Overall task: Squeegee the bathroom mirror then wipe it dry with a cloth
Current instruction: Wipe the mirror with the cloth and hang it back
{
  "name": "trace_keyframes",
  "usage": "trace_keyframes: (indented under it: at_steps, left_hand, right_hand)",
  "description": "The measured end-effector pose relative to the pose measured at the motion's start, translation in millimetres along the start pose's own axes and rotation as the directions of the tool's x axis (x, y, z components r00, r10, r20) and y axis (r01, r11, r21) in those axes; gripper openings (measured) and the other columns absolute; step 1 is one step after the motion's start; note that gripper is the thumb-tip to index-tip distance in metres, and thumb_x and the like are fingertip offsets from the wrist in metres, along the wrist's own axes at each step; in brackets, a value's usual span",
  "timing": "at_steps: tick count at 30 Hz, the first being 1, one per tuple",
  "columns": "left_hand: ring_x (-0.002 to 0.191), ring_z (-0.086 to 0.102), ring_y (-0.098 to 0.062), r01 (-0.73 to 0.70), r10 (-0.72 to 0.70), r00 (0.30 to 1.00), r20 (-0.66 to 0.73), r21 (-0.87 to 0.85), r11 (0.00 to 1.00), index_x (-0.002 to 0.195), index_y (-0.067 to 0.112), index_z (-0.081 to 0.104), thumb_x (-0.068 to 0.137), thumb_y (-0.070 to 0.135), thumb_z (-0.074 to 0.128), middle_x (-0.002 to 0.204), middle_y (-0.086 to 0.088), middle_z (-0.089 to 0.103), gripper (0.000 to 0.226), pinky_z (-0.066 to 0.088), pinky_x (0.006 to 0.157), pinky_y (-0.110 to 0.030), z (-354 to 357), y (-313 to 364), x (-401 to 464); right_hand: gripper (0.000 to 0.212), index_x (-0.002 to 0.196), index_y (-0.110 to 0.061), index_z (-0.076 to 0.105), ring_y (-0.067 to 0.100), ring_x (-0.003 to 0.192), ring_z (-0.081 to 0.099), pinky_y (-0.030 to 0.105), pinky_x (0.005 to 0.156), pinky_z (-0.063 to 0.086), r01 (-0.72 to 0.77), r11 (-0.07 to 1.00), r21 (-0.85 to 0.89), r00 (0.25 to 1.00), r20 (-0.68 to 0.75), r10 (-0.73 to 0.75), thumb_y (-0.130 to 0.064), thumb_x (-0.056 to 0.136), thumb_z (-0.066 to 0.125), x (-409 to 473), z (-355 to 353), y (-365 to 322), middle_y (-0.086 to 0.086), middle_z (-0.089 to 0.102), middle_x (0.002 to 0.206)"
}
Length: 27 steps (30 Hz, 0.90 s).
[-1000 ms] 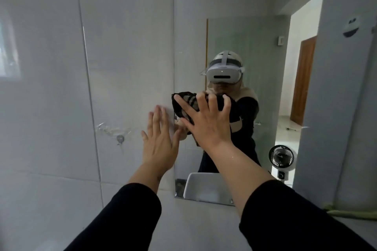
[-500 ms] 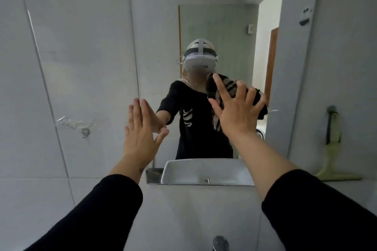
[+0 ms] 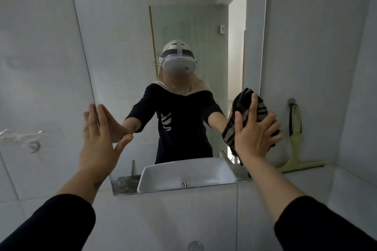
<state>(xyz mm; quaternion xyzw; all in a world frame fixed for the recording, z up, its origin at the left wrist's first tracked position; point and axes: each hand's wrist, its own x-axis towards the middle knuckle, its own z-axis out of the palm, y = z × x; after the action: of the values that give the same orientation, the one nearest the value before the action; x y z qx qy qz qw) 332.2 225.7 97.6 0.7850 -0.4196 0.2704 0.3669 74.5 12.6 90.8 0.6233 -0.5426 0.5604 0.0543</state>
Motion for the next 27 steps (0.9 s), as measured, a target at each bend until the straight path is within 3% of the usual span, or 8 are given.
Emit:
trace_keyframes:
  at_steps: [5, 11, 17, 22, 27]
  left_hand:
    - [0.146, -0.015, -0.019, -0.007, 0.007, 1.000, -0.011, 0.011, 1.000, 0.148, 0.022, -0.017, 0.082, 0.054, 0.055, 0.159, 0.001, -0.019, 0.103, 0.018, 0.115, -0.049, -1, 2, 0]
    - [0.146, -0.012, -0.021, -0.028, 0.028, 1.000, -0.011, 0.000, 1.000, 0.148, 0.024, -0.015, 0.082, 0.056, 0.055, 0.160, -0.001, -0.015, 0.102, 0.019, 0.115, -0.047, -4, 1, -1]
    - [0.147, -0.008, -0.021, 0.001, -0.002, 1.000, -0.013, -0.035, 0.999, 0.147, 0.031, -0.019, 0.086, 0.057, 0.051, 0.159, 0.002, -0.017, 0.096, 0.024, 0.114, -0.054, -5, -12, -15]
    - [0.145, -0.018, -0.017, 0.061, -0.063, 0.994, 0.089, 0.019, 0.998, 0.150, 0.021, -0.013, 0.088, 0.053, 0.047, 0.158, -0.002, -0.022, 0.092, 0.016, 0.117, -0.053, 8, -37, -40]
    - [0.146, -0.011, -0.017, 0.112, -0.107, 0.983, 0.150, -0.030, 0.993, 0.146, 0.022, -0.017, 0.087, 0.053, 0.050, 0.158, 0.004, -0.021, 0.094, 0.018, 0.116, -0.052, 12, -50, -62]
  right_hand:
    - [0.058, 0.146, -0.040, 0.022, 0.035, 0.094, 0.039, 0.054, 0.087, 0.034, 0.053, 0.998, -0.030, 0.998, -0.014, -0.053, -0.058, 0.092, 0.029, -32, 13, -14, 0.025, 0.049, 0.116]
    - [0.061, 0.145, -0.041, 0.025, 0.033, 0.100, 0.036, 0.058, 0.090, 0.035, 0.294, 0.956, -0.003, 0.955, -0.047, -0.294, -0.056, 0.089, 0.043, -47, 13, -65, 0.019, 0.048, 0.119]
    - [0.061, 0.147, -0.045, 0.011, 0.034, 0.111, 0.034, 0.058, 0.096, 0.028, 0.530, 0.848, 0.006, 0.848, -0.026, -0.530, -0.057, 0.092, 0.034, -66, 11, -133, 0.014, 0.032, 0.126]
    - [0.063, 0.147, -0.045, 0.012, 0.035, 0.113, 0.033, 0.057, 0.096, 0.020, 0.667, 0.745, -0.008, 0.745, -0.013, -0.667, -0.056, 0.089, 0.035, -83, 13, -187, 0.015, 0.032, 0.128]
    - [0.065, 0.148, -0.042, 0.010, 0.038, 0.114, 0.034, 0.059, 0.097, 0.020, 0.762, 0.646, -0.040, 0.647, -0.009, -0.763, -0.056, 0.091, 0.037, -109, 25, -217, 0.018, 0.040, 0.130]
